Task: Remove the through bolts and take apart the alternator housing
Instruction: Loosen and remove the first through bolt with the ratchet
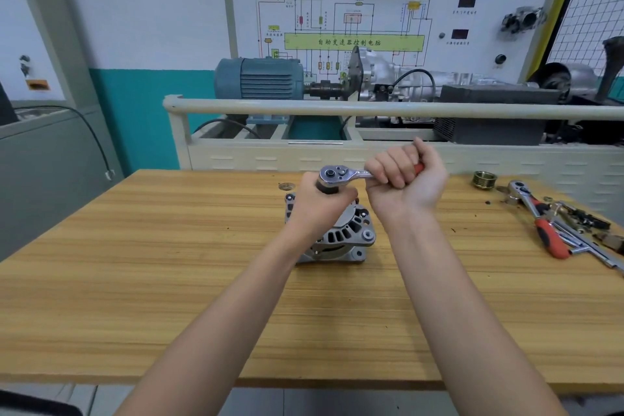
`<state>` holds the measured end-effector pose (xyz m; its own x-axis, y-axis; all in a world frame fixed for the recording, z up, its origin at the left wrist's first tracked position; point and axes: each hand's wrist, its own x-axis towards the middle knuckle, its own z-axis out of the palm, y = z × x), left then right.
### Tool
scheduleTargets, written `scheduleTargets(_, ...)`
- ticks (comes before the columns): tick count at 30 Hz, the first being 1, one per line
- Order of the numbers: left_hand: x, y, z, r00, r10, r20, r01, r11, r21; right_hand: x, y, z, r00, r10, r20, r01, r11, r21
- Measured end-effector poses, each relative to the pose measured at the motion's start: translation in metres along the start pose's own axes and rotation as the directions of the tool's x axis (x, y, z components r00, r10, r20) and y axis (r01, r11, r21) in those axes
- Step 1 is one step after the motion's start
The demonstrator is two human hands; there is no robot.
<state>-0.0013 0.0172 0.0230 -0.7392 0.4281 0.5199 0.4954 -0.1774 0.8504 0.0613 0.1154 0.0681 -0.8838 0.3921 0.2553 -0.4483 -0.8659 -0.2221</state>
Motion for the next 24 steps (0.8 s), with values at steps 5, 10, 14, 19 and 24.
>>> scheduleTargets(5, -0.002, 0.000, 0.000, 1.000, 0.002, 0.030, -0.002, 1.000, 0.000, -0.017, 0.004, -0.004, 0.991, -0.137, 0.005, 0.137, 0.991, 0.002)
scheduleTargets(10, 0.011, 0.015, -0.029, 0.878, -0.128, 0.462, 0.075, 0.988, 0.132, 0.016, -0.009, 0.009, 0.973, 0.217, 0.079, -0.209, 0.973, -0.096)
scheduleTargets(14, 0.012, 0.015, -0.020, 0.874, -0.148, 0.464, 0.112, 0.988, 0.104, 0.030, -0.011, 0.012, 0.947, 0.318, 0.055, -0.311, 0.945, -0.105)
scheduleTargets(19, 0.004, 0.001, -0.006, 0.987, -0.033, 0.160, 0.042, 0.998, -0.048, 0.006, -0.003, 0.001, 0.999, 0.034, 0.009, -0.034, 0.999, 0.001)
scheduleTargets(24, 0.002, -0.003, 0.002, 0.998, -0.007, -0.066, 0.004, 0.999, -0.037, -0.019, 0.011, -0.004, 0.985, -0.170, 0.037, 0.169, 0.986, 0.010)
